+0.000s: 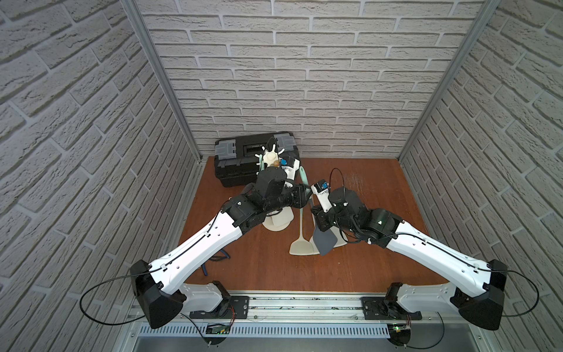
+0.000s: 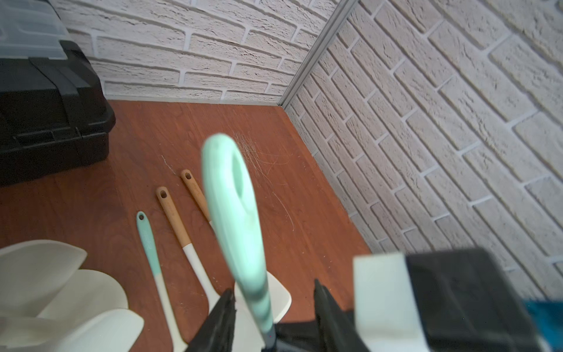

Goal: Take the spatula off the kitchen utensil rack
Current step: Place the spatula at the center of the board.

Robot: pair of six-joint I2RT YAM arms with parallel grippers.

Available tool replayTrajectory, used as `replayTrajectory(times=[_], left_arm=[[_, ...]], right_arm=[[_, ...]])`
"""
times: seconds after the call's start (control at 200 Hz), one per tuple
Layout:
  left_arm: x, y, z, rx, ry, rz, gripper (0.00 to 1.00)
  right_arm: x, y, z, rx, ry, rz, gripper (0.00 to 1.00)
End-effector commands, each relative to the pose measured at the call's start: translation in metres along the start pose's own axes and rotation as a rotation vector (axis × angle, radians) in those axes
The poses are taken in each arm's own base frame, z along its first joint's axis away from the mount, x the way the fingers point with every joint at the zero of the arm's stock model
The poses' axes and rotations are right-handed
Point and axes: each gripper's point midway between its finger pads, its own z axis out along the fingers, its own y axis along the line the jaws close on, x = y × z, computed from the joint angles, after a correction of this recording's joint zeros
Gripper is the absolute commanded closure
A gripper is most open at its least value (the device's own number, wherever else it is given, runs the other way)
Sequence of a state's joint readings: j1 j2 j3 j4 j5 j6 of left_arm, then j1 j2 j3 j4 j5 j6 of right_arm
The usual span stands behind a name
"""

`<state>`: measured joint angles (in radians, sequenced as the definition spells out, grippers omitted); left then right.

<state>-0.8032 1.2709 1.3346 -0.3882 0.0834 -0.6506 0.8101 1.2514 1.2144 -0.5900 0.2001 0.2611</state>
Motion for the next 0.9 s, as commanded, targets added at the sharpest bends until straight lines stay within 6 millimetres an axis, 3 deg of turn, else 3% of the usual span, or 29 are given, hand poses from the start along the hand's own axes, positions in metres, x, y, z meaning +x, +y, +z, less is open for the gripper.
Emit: replayTrajectory(times=[0.0,0.175,0.345,0.48,0.665,0.895], left_arm=[[-0.030,-0.011,-0.035,0.020,-0.094,0.084,0.51],[-0.040,0.002,-0.066,-0.032,-0.150,0.121,0.49],[-0.042,0.018,-0.097,-0.089,-0.187,0.143,0.48],[-0.040,0.030,-0.120,-0.126,-0.207,0.148,0.48],[-0.029,0.049,-0.140,-0.188,-0.204,0.140,0.47],[-0.022,0.061,-0.144,-0.208,-0.211,0.118,0.46]], right_arm=[[-0.016,-0.045,-0.022,0.137,-0.020,0.004,0.97],[-0.001,-0.111,-0.026,0.287,0.098,0.084,0.97],[0.033,-0.162,-0.007,0.421,0.262,0.144,0.97],[0.059,-0.183,0.015,0.476,0.344,0.184,0.97],[0.086,-0.215,0.029,0.548,0.422,0.241,0.97],[0.131,-0.219,0.064,0.520,0.575,0.344,0.97]])
